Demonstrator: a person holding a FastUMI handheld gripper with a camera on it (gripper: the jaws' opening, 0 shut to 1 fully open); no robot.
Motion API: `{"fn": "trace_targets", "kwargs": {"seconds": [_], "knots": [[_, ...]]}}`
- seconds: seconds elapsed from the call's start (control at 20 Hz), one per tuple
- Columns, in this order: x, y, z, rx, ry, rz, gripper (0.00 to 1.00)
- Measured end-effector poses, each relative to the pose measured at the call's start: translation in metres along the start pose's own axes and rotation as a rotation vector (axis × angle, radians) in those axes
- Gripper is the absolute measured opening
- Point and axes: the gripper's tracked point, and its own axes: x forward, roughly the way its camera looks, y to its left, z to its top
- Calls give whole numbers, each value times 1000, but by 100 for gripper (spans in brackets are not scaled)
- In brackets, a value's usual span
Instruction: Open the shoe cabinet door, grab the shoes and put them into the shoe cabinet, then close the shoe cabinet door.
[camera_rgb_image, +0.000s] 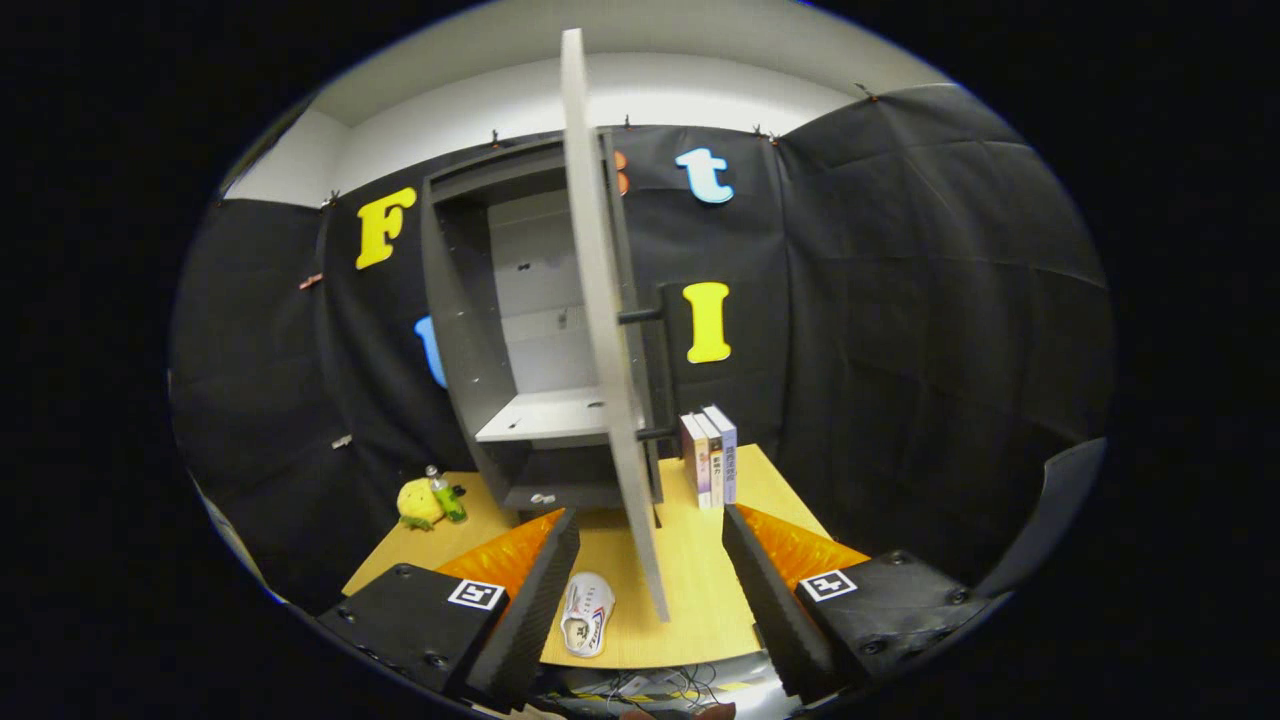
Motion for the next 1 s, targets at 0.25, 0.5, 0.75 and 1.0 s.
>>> {"fn": "trace_targets", "kwargs": {"seconds": [0.25,0.5,0.75,1.0], "knots": [[31,78,-82,-57,193,152,91],[80,103,-183,-34,406,167,91],[138,119,-280,-32,549,144,92],[173,112,-360,-37,643,103,83]]}}
